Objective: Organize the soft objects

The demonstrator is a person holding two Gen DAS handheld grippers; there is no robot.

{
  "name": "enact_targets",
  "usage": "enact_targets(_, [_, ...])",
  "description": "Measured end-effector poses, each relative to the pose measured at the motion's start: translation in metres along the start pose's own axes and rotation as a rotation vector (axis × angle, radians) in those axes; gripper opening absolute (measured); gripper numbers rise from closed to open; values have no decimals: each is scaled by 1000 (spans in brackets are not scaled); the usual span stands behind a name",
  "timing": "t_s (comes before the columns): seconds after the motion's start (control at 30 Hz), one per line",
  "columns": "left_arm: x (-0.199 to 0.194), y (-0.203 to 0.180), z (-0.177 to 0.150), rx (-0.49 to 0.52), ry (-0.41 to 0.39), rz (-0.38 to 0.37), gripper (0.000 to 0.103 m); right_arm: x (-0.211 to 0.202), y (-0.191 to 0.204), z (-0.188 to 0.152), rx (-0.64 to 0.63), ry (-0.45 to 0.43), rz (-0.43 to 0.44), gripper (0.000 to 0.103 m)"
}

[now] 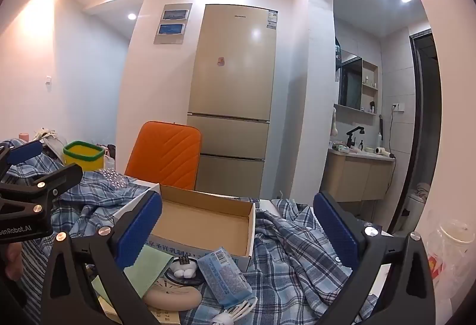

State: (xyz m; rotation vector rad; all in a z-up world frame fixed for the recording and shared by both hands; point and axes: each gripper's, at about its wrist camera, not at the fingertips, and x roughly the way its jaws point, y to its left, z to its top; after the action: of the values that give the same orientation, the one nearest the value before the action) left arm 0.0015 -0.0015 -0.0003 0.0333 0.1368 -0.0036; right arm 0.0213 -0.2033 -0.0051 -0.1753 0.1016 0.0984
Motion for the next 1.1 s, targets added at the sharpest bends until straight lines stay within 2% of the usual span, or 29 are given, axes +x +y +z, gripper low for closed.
enact_targets(0.37, [-1,4,1,-21,-4,4,103,1,-3,-1,11,5,1,103])
enact_targets(0.6, [-10,5,1,-20,-55,-5,103,-4,-1,1,12,-10,-5,103])
enact_targets(1.0, [-14,12,0,-54,-92,-3,103,-6,-4,-1,27,-38,-13,103])
enact_targets(1.1, [-11,14,-1,-65,-80,-5,103,-8,-8,-1,42,-48,-17,103])
